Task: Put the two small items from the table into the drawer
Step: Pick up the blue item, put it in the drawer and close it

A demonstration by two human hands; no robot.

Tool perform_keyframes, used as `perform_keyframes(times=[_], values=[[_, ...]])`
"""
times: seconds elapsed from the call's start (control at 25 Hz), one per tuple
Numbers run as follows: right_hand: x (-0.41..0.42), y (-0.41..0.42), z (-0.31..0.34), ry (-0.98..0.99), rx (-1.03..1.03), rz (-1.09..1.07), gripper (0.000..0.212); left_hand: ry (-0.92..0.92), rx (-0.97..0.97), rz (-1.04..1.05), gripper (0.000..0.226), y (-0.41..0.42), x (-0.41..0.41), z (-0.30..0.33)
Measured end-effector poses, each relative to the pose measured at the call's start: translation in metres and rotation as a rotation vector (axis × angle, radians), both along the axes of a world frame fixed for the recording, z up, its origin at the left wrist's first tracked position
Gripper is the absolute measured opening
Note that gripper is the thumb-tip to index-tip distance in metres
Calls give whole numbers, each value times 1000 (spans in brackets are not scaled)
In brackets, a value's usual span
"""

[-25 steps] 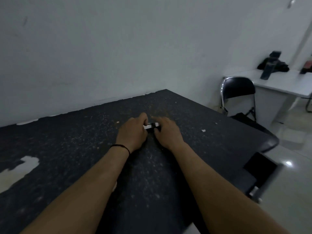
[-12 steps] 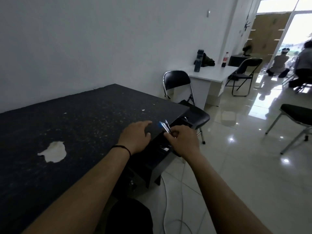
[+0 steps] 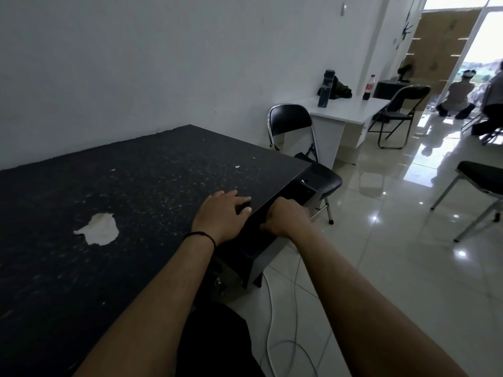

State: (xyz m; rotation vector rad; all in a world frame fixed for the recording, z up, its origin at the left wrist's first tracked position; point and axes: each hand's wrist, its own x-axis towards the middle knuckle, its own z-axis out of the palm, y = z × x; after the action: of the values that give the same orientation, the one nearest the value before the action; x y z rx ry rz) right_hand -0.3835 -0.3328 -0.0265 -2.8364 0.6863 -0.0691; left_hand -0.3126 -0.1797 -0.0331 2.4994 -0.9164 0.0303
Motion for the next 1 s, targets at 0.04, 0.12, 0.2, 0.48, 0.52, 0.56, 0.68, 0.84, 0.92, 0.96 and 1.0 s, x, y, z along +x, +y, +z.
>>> perform_keyframes(times=[0.04,0.12,0.2,0.48,0.52,0.56,0.68,0.84,0.92,0.96,1.0], values=[[4,2,-6,-7,5,-27,33,0,-14,2,43,1,0,-1],[10,4,-19,-10,-15,-67,34,4,-36,5,42,0,1,-2],[13,6,-27,-4,-29,-100,33,9,-43,4,41,0,1,-1],[6,0,-18,-179,69,-130,13,28,-51,14,39,3,-1,1],[-1,-9,-19,-332,144,-195,12,27,-49,15,39,3,-1,1],[-11,-18,-22,-483,227,-282,14,24,-45,16,39,3,-1,1],[-42,-34,-43,-663,407,-522,17,13,-40,12,39,2,-2,3],[-52,-24,-89,-623,887,-687,27,9,-32,17,40,2,-4,4],[-50,-17,-103,-733,1168,-674,29,4,-24,19,41,2,-5,4],[-47,-14,-108,-799,1207,-677,30,1,-20,19,41,2,-5,3],[-44,-11,-111,-859,1207,-693,30,-1,-18,18,41,2,-5,3]])
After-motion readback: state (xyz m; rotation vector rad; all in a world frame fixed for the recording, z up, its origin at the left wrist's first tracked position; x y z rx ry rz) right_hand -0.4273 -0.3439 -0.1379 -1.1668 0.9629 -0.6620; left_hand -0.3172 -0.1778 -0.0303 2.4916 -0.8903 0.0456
